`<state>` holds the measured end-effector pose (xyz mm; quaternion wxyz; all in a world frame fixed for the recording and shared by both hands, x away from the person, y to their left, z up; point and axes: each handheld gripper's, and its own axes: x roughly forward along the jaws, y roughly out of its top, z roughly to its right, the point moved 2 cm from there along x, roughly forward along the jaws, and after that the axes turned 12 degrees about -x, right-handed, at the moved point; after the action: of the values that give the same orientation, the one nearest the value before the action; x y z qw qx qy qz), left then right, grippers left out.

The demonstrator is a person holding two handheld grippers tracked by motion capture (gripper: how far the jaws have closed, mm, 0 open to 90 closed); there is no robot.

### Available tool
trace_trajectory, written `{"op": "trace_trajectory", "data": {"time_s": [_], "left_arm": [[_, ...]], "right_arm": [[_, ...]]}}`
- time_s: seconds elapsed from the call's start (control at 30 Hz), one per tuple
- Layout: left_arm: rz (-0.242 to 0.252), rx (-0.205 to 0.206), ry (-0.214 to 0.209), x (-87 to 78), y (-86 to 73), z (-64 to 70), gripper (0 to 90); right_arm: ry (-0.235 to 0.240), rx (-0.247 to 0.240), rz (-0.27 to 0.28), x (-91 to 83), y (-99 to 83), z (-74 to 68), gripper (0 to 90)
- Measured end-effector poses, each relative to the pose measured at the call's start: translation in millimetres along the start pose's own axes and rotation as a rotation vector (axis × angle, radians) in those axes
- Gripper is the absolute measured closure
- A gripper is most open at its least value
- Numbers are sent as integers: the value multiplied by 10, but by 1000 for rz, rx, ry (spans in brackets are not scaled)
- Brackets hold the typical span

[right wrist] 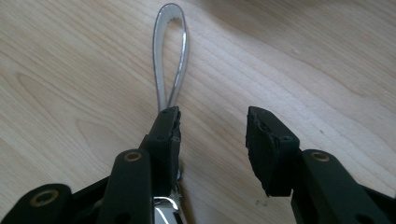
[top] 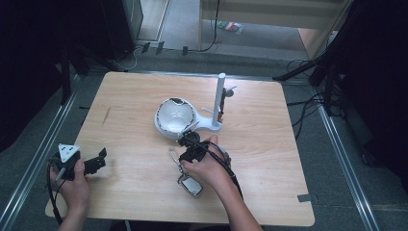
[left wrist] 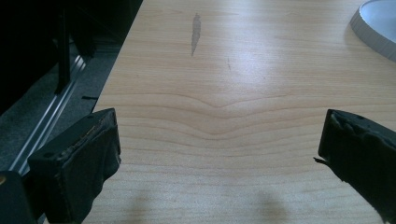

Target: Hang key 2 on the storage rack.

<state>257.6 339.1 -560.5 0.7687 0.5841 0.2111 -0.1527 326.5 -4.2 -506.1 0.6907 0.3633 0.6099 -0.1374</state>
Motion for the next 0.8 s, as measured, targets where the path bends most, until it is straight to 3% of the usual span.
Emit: {"op": "trace_trajectory", "data": {"time_s": [0.43,0.8], "left_arm": [[-10,5,-3,3,2,-2,0],[-14,3,-4,7,2,-2,0]], "right_arm": [[42,-26,-31,106,9,-140,574],[86,-20,-70,195,5,-203,690]]}}
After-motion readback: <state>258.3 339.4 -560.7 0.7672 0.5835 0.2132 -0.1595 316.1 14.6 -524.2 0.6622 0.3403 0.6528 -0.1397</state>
